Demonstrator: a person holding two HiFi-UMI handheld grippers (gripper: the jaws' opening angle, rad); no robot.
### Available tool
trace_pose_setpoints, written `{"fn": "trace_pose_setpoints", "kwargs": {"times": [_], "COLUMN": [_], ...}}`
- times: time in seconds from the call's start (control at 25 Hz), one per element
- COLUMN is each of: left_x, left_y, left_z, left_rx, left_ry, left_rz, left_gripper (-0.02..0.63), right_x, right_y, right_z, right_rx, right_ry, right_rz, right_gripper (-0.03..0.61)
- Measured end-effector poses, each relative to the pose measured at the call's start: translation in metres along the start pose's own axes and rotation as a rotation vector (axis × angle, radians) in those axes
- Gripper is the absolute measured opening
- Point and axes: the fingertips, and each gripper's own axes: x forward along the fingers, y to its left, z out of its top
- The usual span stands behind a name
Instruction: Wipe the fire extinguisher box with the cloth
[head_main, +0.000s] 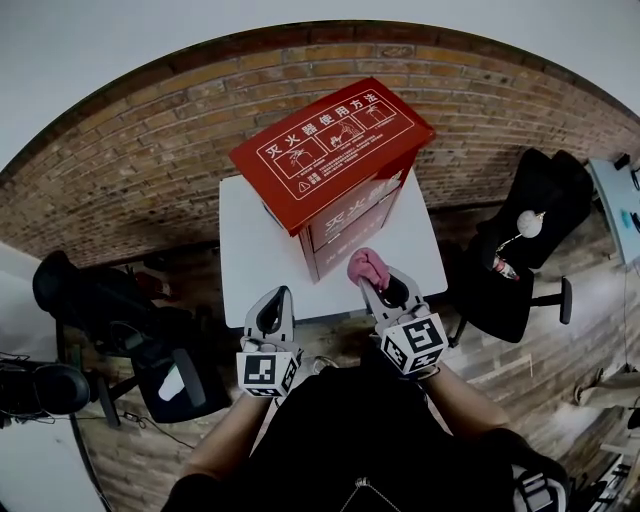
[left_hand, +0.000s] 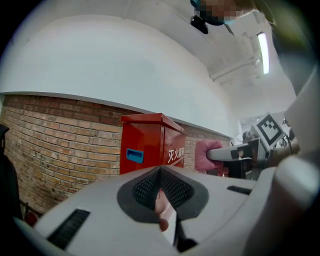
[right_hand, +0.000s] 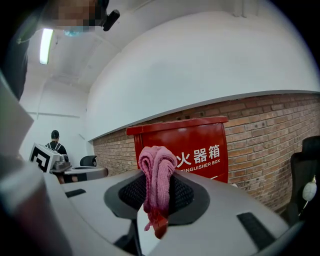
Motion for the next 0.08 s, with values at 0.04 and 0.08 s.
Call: {"fn": "trace_pose_setpoints", "kwargs": {"times": [0.04,0.08], "left_x": [-0.0018,-0.0037], "left_y": [0.0023,0.0046], "left_z": [-0.0008,-0.0018], "left_rx": [-0.003,-0.008], "left_ry": [0.006,0.013], "left_rz": [0.005,0.010], "left_gripper": [0.028,0.028], "right_x": [0.0009,0.0015], "right_y": [0.0023,0.0046], "right_z": [-0.0009,-0.0020], "right_rx": [0.004,0.008], "right_ry": [0.003,0.007], "right_rz": [0.002,0.004], "right_gripper": [0.103,0.103]}}
